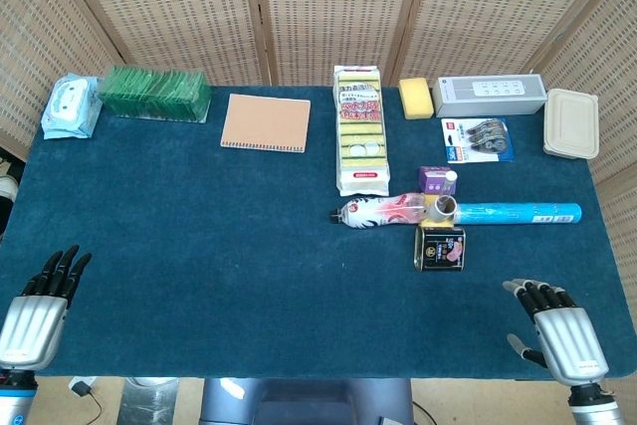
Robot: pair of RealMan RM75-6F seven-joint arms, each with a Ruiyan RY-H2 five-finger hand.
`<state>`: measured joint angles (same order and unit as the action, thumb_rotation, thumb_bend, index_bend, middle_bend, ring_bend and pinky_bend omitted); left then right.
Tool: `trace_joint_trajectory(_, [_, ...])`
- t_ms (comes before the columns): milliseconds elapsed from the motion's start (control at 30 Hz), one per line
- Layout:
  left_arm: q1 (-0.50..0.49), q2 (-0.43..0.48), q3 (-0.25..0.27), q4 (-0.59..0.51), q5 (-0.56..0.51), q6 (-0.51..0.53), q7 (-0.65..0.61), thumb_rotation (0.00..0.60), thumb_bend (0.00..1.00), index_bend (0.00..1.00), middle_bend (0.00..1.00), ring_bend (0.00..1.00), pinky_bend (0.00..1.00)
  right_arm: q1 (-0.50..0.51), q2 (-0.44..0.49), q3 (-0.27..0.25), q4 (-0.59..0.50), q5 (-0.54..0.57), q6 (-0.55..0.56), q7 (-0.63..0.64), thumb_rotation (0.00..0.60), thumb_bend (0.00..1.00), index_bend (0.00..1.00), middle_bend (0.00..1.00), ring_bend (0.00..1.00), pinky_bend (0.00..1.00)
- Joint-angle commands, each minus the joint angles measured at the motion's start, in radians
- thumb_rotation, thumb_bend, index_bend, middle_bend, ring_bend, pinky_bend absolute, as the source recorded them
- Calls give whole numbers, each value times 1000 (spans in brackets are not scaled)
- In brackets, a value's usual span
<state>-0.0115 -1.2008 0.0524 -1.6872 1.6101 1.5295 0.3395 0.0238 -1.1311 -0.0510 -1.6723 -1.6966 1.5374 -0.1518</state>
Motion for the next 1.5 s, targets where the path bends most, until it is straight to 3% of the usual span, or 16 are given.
trace_joint_trajectory(33, [-2, -3, 7, -4, 5, -7, 10, 600, 207, 42, 33, 45, 250, 21, -21, 22, 26, 8, -4, 92, 600, 229, 240, 291, 283, 335])
trace_joint_trajectory(167, [-3, -4, 20, -5, 18, -19, 20, 600, 207, 42, 33, 45, 249, 53, -80, 72, 80, 46, -4, 273, 600, 229, 240, 297, 289, 359])
trace_joint_trajectory(467, [5, -16, 19, -9, -1, -24, 45, 600, 207, 42, 33, 45, 249, 141, -185, 165, 196, 138, -83, 445, 600, 228, 240, 300, 292, 362])
trace_joint_trajectory(1067, [25, -60, 25, -9, -11, -22, 122, 600, 207, 42, 35, 45, 249, 259, -289, 239, 326, 226, -197, 431, 600, 226, 240, 305, 292, 362])
trace_joint_trajectory(1500, [25, -61, 30, -4, -1, -25, 122, 600, 207, 41, 35, 45, 249, 321, -283, 268, 311, 303, -307, 455, 600, 225, 240, 305, 292, 362])
